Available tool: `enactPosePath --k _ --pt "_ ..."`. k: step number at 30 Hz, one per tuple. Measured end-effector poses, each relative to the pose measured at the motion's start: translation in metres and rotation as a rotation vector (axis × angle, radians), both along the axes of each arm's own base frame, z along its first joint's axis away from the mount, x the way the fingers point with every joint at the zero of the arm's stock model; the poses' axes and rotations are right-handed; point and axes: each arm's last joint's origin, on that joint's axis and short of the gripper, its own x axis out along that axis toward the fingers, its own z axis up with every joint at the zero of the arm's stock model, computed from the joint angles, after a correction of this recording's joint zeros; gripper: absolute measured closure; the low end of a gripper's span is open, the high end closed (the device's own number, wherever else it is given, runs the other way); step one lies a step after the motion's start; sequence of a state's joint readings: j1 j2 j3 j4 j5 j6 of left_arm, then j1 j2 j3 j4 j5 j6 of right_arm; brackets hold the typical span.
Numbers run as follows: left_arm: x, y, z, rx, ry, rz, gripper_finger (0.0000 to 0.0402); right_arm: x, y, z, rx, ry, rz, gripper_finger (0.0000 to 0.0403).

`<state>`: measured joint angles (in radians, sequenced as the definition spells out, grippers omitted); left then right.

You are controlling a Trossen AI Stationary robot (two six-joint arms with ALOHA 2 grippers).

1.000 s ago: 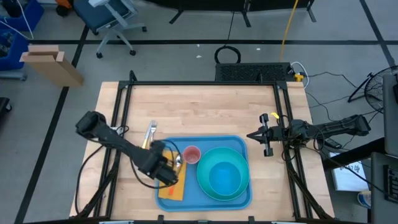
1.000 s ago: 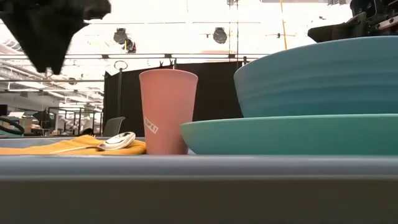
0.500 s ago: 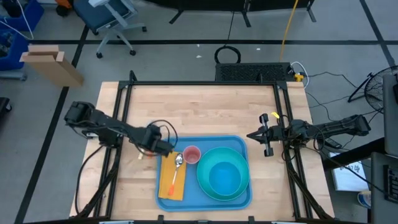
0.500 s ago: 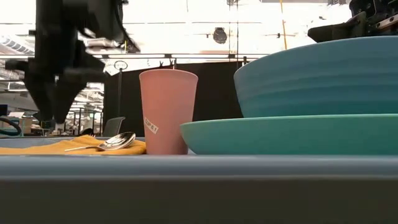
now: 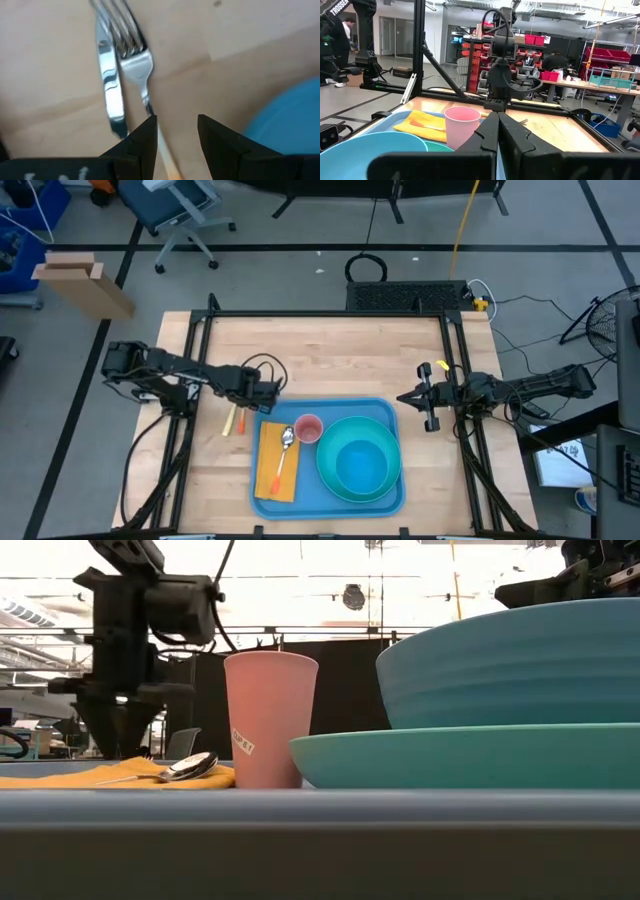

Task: Set up tray
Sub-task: Put the orange fork to the left of the orange spoon on top of the yellow table napkin on the blue serving tray

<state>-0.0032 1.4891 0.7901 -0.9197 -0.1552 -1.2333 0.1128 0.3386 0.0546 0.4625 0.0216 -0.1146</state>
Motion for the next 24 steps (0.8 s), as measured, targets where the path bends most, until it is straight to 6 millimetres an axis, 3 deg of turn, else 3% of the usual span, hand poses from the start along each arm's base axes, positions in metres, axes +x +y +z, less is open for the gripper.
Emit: enactPosePath --k 7,24 --pt "-0.001 0.012 -0.007 -0.003 -0.02 0.017 0.0256 0.0 0.0 -0.001 -0.002 0.008 -0.001 0.0403" --pt "-0.012 0.006 -0.016 -0.031 0.037 0.015 0.0256 0.0 0.0 -0.003 -0.012 0.026 -0.003 0.0403"
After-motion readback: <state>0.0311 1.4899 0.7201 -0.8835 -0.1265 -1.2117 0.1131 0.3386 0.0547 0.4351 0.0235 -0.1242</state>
